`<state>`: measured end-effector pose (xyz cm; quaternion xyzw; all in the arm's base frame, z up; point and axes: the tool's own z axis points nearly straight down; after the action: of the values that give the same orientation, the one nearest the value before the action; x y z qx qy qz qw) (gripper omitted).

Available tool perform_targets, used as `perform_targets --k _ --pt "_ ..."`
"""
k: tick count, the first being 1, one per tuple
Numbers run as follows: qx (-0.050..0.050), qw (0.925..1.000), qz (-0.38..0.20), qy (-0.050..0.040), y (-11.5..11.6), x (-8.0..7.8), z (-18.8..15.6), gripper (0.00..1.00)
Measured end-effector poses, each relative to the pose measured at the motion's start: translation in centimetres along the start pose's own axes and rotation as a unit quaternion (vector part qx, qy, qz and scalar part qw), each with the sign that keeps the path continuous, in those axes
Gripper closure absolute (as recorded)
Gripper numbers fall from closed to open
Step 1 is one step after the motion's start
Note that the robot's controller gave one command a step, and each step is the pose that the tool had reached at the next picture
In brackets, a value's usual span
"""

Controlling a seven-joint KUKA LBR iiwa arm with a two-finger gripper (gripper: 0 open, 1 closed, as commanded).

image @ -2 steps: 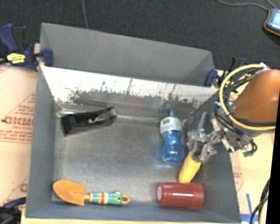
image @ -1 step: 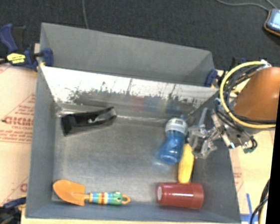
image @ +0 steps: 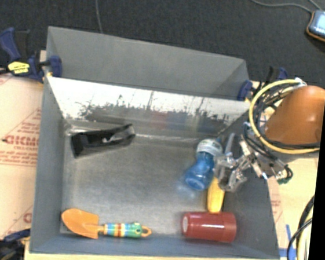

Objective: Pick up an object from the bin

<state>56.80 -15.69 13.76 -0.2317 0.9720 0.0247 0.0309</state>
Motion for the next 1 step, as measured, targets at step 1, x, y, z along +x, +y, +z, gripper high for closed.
perform_targets --k 1 --pt "0.005 0.9947 -0.103 -0.0053 2.68 1.7 3.43 1.0"
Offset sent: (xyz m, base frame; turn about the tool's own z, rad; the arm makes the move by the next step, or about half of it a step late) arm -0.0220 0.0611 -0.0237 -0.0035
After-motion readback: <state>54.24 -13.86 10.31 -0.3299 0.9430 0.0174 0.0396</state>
